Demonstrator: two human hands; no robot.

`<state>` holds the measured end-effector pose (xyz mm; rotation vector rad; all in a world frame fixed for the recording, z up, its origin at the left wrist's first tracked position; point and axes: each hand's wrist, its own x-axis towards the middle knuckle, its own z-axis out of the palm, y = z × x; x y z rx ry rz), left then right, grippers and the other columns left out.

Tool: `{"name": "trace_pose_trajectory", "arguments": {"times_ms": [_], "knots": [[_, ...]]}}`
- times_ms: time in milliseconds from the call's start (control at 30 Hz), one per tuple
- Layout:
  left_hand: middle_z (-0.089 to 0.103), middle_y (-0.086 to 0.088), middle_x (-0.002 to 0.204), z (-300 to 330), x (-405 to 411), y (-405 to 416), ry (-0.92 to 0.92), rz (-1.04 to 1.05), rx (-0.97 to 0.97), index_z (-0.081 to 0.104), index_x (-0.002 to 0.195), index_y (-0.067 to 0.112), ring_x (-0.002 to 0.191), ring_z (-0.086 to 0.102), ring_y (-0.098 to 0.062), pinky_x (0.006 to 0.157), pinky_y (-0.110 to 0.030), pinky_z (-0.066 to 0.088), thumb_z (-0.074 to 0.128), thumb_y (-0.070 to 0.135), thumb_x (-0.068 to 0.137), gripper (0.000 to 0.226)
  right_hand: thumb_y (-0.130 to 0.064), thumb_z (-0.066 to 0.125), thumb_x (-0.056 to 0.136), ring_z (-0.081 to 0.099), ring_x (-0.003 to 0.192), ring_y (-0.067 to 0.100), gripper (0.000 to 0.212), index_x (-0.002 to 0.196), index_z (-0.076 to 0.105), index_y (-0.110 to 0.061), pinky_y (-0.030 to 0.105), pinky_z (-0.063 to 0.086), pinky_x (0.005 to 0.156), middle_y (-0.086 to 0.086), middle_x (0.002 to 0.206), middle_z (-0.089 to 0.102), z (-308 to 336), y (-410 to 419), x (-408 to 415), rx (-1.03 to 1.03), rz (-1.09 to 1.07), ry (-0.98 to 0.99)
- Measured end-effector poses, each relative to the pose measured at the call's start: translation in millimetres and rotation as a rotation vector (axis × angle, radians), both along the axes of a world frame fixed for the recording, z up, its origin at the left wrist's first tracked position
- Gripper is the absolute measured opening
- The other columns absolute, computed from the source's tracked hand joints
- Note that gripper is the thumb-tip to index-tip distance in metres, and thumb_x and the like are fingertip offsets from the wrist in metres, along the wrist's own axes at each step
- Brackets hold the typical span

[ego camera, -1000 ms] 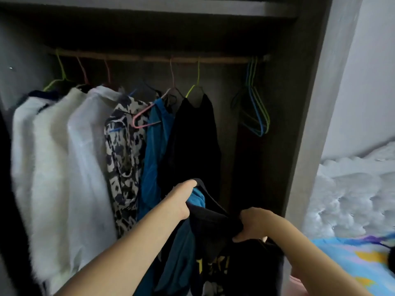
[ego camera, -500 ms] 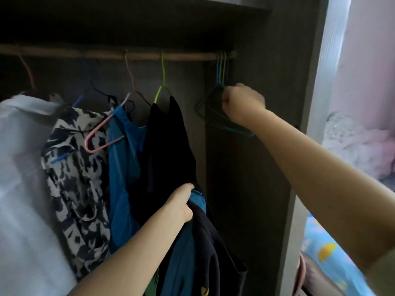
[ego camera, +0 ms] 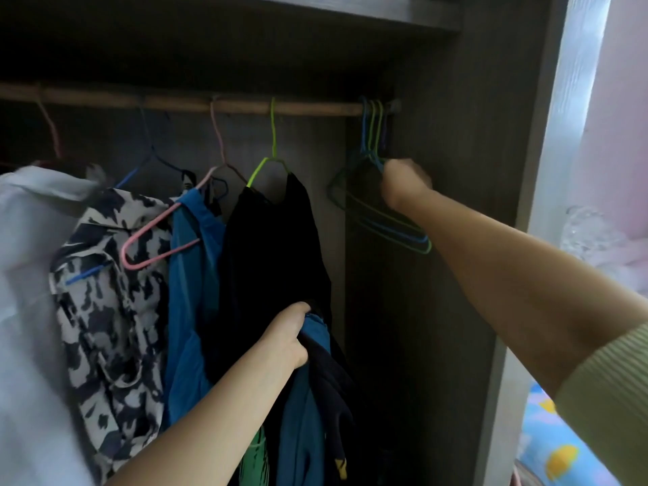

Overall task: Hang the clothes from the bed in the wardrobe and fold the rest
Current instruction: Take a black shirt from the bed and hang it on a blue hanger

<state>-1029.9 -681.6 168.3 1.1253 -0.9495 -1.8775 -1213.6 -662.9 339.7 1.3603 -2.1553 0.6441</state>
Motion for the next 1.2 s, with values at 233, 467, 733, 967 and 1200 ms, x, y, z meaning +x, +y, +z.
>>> {"name": "trace_pose_trajectory", "arguments": {"times_ms": [233,467,733,967,1200], "knots": [[0.059,-0.014,0.085,10.3,-8.2,5.9,0.038,-0.018,0.005,0.059,0.088,0.002,0.074,0.055,-0.027,0.069,-0.036,0.048,0.052,0.018,0.095,0.020,-0.013,0.044,0.096,0.059,0.101,0.039,0.022,0.113,0.050,-0.001,0.039,0.046,0.080,0.022,0.111,0.059,-13.7,2.7,10.3,-0.304,0.164,-0.124],[0.058,-0.015,0.084,6.2,2.6,26.1,0.006,-0.057,0.016,0.056,0.079,0.005,0.073,0.054,-0.029,0.065,-0.038,0.046,0.053,0.017,0.095,0.021,-0.010,0.046,0.092,0.057,0.076,0.031,0.010,0.102,0.047,-0.009,0.028,0.034,0.064,0.012,0.084,0.061,-97.1,33.2,38.1,-0.497,0.387,-0.500],[0.058,-0.012,0.076,-17.5,28.5,44.4,-0.171,-0.198,-0.054,0.058,0.085,0.002,0.067,0.056,-0.025,0.059,-0.032,0.049,0.050,0.009,0.093,0.013,-0.052,0.048,0.093,0.032,0.039,0.010,0.042,0.073,0.066,-0.020,0.025,0.024,0.043,-0.008,0.041,0.035,-166.9,88.3,52.9,-0.420,0.359,-0.928],[0.053,-0.009,0.068,-54.1,51.6,72.9,-0.326,-0.320,-0.234,0.053,0.069,0.010,0.061,0.053,-0.020,0.057,-0.026,0.044,0.055,0.005,0.090,0.021,-0.013,0.043,0.095,0.035,0.035,0.008,0.032,0.069,0.062,-0.010,0.016,0.023,0.036,-0.004,0.044,0.045,-215.2,173.9,89.6,-0.832,0.462,-1.318],[0.051,0.000,0.072,-91.8,64.4,103.6,-0.470,-0.441,-0.427,0.050,0.071,0.018,0.065,0.050,-0.011,0.056,-0.021,0.041,0.056,0.015,0.094,0.024,-0.036,0.045,0.099,0.021,0.035,0.004,0.056,0.047,0.057,-0.019,0.021,0.011,0.041,-0.008,0.041,0.027,-248.1,233.3,133.0,-0.938,0.434,-1.444]]}}
